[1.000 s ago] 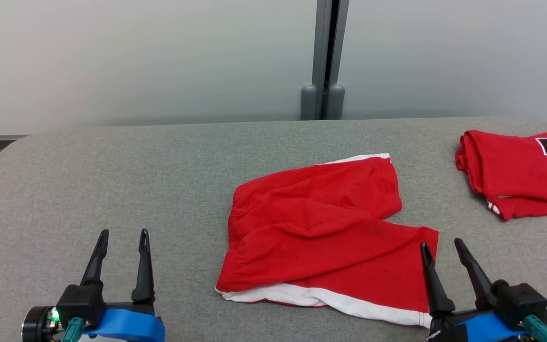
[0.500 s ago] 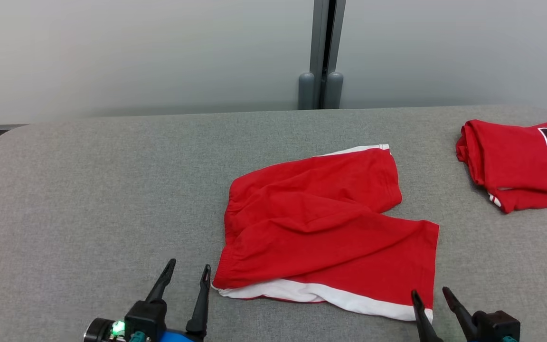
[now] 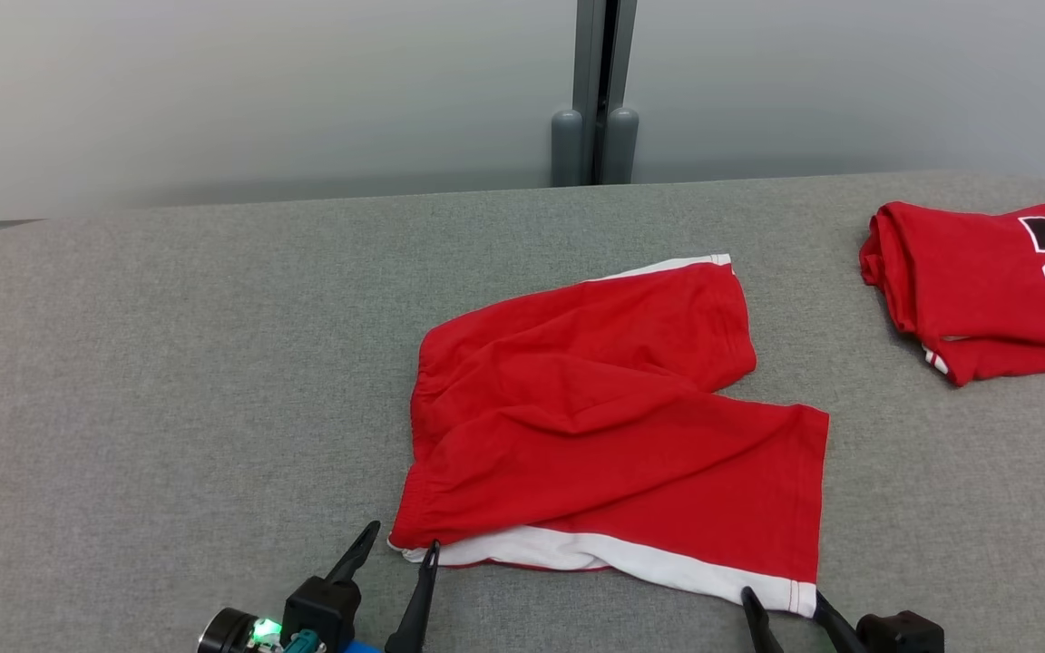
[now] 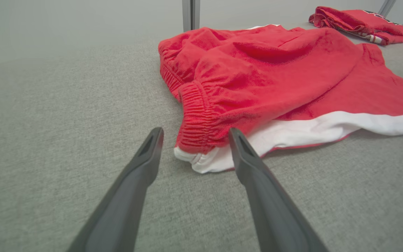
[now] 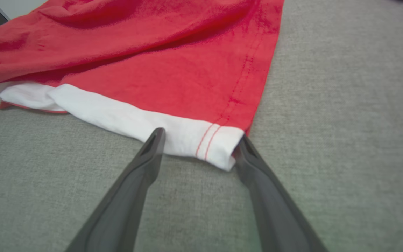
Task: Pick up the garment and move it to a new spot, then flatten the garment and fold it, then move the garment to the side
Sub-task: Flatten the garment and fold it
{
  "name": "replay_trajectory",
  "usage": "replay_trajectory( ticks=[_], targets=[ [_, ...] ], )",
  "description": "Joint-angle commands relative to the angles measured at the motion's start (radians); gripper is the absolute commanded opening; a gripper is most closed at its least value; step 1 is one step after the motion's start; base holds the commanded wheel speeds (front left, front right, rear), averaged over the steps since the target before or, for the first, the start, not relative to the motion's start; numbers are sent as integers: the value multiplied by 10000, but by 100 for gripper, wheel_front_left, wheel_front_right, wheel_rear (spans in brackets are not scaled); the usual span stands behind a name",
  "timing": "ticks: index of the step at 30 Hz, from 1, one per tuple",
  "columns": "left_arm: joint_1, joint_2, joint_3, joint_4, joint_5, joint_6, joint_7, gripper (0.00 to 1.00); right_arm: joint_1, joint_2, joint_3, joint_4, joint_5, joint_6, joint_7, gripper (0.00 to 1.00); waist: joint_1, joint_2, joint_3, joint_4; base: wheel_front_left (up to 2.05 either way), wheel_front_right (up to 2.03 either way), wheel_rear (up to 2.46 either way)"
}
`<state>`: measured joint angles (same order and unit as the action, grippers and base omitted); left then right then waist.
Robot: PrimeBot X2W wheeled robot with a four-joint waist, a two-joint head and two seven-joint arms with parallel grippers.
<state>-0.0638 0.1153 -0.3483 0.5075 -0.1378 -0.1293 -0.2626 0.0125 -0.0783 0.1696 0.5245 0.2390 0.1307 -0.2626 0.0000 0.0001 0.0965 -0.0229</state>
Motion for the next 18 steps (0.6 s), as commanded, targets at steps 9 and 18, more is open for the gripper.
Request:
replay_trajectory(
  ticks=[9,18],
  targets=[
    [-859,283,-759,684,-320,-15,-30,100,-296,-35,472,5,136,1,-28,100,0,-1,50,-101,0,0,0],
    [-1353,445,-1672,1747,-832,-14,-28,100,-766,-209,855,199,395,1,-29,100,0,-1,80,-234,0,0,0]
  ],
)
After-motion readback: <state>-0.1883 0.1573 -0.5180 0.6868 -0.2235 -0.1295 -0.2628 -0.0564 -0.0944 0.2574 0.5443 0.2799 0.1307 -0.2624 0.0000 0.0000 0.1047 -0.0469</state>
